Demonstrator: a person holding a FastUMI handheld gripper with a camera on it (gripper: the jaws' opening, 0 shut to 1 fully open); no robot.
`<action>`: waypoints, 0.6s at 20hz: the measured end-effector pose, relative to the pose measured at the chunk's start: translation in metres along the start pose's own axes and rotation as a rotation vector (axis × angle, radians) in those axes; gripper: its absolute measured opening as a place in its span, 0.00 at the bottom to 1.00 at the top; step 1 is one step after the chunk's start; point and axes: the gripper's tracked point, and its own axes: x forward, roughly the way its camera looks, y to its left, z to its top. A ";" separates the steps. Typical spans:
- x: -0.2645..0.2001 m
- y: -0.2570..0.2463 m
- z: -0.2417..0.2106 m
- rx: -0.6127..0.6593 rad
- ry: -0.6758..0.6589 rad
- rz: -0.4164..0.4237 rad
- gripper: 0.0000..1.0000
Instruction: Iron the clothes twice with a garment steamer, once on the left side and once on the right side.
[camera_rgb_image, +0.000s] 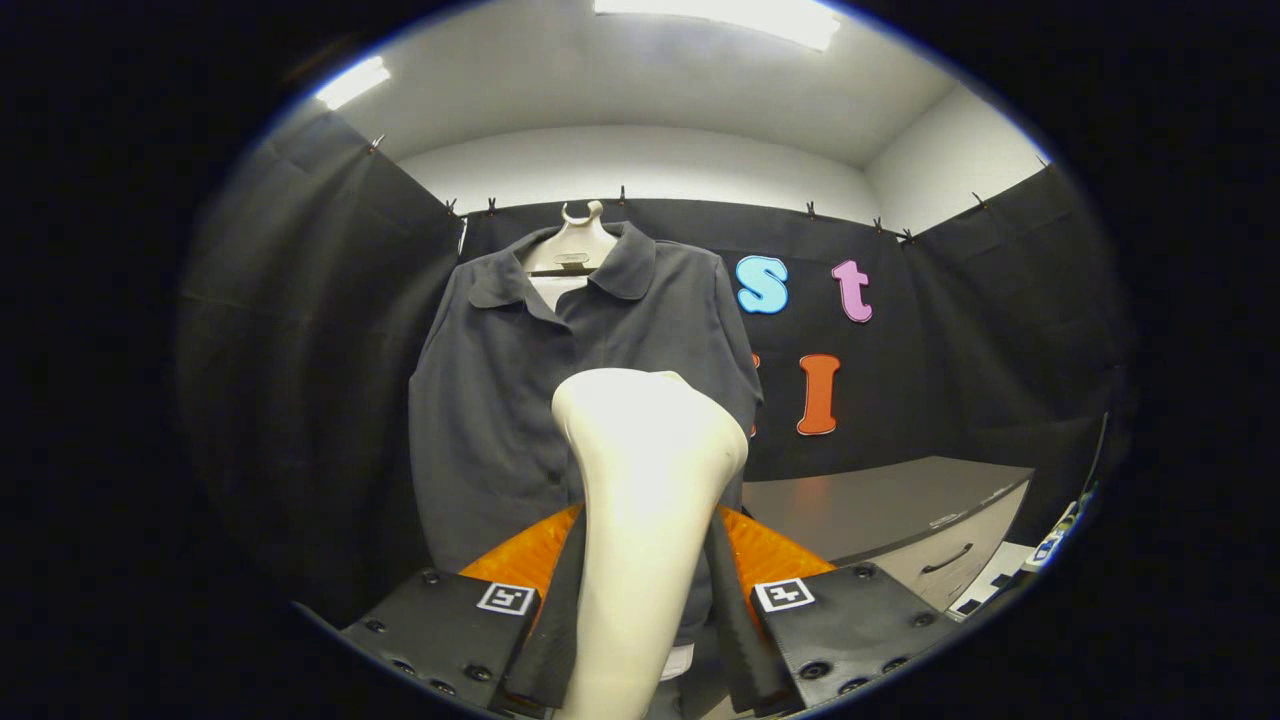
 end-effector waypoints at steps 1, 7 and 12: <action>0.000 0.001 0.001 -0.002 -0.002 0.001 0.65; -0.002 0.005 -0.001 0.002 0.001 0.014 0.65; -0.002 0.005 -0.001 0.007 0.003 0.013 0.65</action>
